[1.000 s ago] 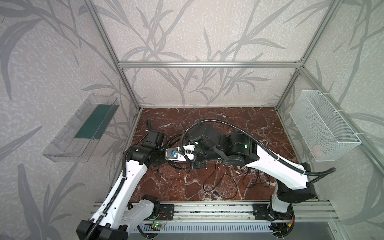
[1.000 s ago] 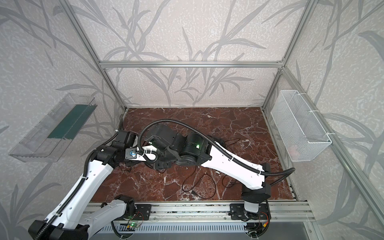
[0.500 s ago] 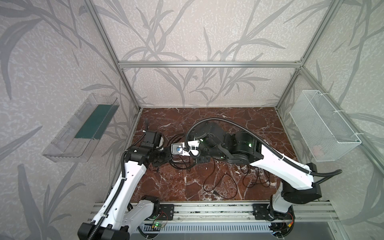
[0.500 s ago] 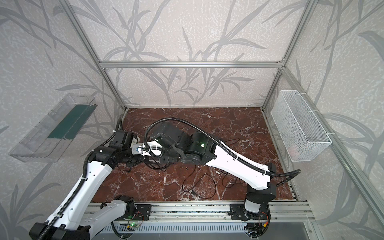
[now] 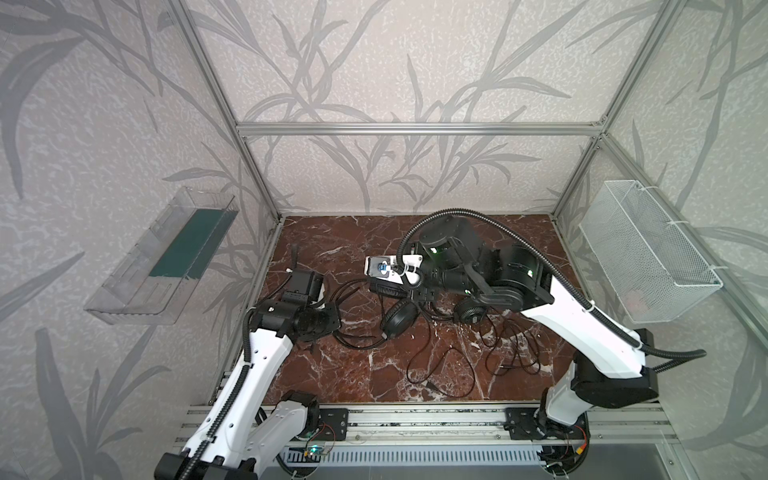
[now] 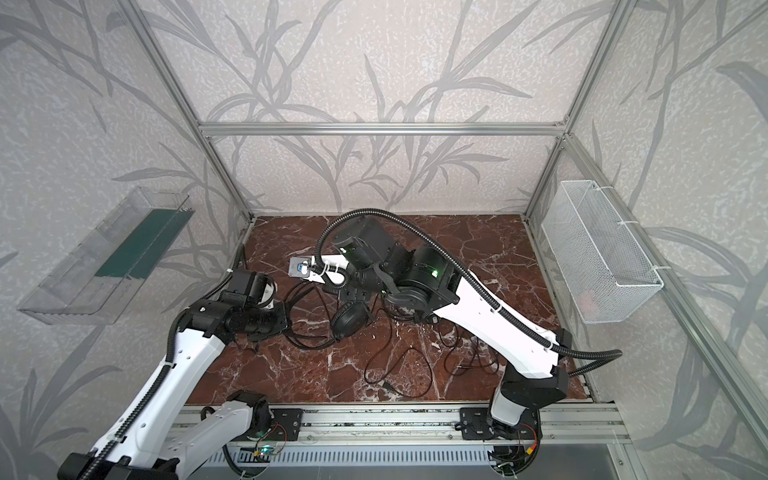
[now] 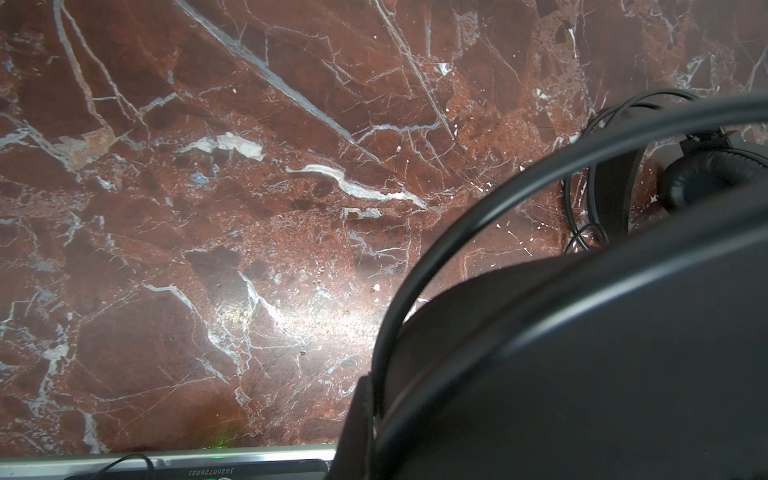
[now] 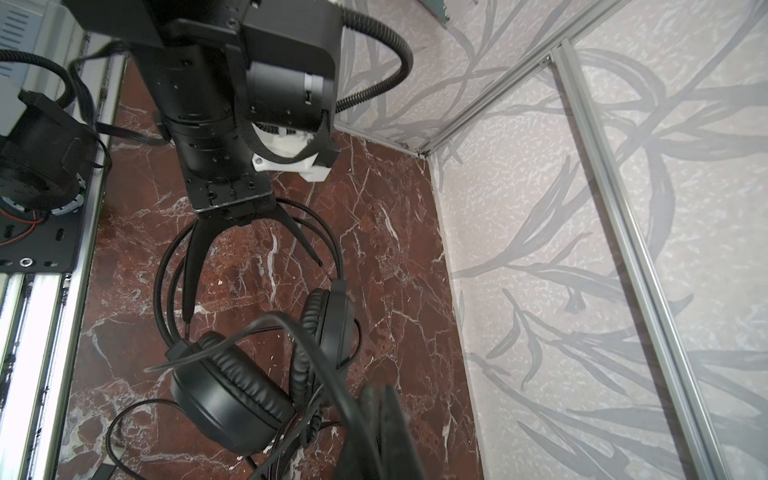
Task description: Wrap the headphones
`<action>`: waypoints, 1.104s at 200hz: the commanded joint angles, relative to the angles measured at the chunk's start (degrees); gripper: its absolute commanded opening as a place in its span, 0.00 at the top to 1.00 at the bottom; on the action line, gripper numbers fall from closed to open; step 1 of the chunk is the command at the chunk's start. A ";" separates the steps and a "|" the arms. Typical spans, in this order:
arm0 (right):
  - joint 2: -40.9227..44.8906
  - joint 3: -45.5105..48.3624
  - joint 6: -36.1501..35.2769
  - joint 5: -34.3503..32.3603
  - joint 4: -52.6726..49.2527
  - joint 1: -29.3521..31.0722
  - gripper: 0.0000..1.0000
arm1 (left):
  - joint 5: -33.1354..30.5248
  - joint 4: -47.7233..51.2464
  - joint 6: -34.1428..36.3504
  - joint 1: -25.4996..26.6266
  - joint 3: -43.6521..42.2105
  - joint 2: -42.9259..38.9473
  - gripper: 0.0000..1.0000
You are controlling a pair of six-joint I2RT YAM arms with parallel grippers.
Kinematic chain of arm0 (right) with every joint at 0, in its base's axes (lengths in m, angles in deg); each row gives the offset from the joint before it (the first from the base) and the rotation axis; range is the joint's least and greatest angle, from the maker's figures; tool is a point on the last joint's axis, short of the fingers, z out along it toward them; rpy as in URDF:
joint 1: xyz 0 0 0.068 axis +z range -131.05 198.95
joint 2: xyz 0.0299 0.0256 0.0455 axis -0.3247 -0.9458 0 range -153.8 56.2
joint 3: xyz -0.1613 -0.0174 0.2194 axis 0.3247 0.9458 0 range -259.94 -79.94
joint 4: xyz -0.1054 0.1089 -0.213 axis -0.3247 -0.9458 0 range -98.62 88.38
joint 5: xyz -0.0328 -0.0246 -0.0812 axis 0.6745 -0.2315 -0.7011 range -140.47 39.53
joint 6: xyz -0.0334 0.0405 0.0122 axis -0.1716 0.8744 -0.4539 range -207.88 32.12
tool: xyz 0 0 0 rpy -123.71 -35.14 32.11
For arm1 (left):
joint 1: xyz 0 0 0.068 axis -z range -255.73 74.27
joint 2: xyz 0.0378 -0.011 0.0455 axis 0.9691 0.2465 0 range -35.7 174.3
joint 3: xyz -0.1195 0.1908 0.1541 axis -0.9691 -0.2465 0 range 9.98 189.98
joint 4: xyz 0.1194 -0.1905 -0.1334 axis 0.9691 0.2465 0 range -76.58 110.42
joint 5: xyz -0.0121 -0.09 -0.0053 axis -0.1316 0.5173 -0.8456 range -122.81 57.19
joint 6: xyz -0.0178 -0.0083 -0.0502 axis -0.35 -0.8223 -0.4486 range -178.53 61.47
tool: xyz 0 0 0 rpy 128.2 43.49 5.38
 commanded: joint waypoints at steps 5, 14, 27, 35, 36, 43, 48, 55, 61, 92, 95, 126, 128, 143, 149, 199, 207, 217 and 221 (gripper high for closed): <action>-5.71 -7.66 0.21 3.86 -0.58 -0.48 1.00 | 2.97 -2.11 0.43 1.10 0.35 -1.48 1.00; -7.04 -9.51 0.12 4.66 -0.59 -0.48 1.00 | 2.79 -2.09 0.02 1.37 0.14 -1.57 1.00; -9.44 -12.75 0.45 6.22 -1.61 -0.40 1.00 | 2.45 -2.21 -0.71 1.69 0.03 -1.61 1.00; -10.77 -14.52 0.71 6.97 -2.47 -0.13 1.00 | 2.66 -2.24 -1.15 1.81 0.12 -1.49 1.00; -10.92 -14.70 0.81 7.05 -2.49 -0.09 1.00 | 2.66 -2.24 -1.17 1.82 0.12 -1.46 1.00; -11.47 -15.26 1.04 7.34 -2.85 0.12 1.00 | 2.49 -2.18 -1.61 1.91 0.30 -1.37 1.00; -11.83 -15.32 1.32 7.54 -3.10 0.28 1.00 | 2.18 -2.07 -1.99 1.91 0.38 -1.27 1.00; -12.10 -15.32 1.52 7.57 -3.48 0.57 1.00 | 1.95 -2.06 -2.38 1.96 0.53 -1.06 1.00; -12.25 -15.14 1.38 7.32 -3.77 1.04 1.00 | 2.04 -2.15 -2.50 1.92 0.65 -0.83 1.00; -12.13 -14.40 -0.23 4.22 -2.58 2.61 1.00 | 2.77 -2.52 -2.45 2.17 0.70 0.39 1.00; -12.13 -14.62 -0.16 4.22 -2.40 2.64 1.00 | 2.57 -2.63 -2.45 2.18 0.68 0.43 1.00; -13.53 -19.43 2.23 6.18 -3.01 2.83 1.00 | 2.32 -2.81 -3.09 2.44 0.06 1.42 1.00; -13.71 -19.80 2.36 6.23 -3.28 2.96 1.00 | 2.32 -2.82 -3.17 2.51 0.08 1.39 1.00; -13.97 -20.21 2.05 5.11 -3.54 3.75 1.00 | 2.50 -2.86 -3.28 2.53 0.10 1.16 1.00; -13.95 -19.80 1.84 4.53 -3.23 3.74 1.00 | 2.50 -2.86 -3.23 2.53 0.06 0.99 1.00; -14.68 -19.83 2.43 3.80 -2.34 4.05 1.00 | 2.58 -2.71 -2.91 2.83 0.48 1.78 1.00; -15.11 -19.78 2.03 1.83 -1.81 4.11 1.00 | 2.51 -3.09 -3.03 3.05 0.49 1.75 1.00; -15.63 -19.67 1.79 0.21 -1.51 4.63 1.00 | 2.51 -3.05 -3.18 3.23 0.78 2.02 1.00; -15.54 -19.32 1.91 0.35 -1.47 4.86 1.00 | 2.34 -2.91 -3.28 3.32 0.87 2.12 1.00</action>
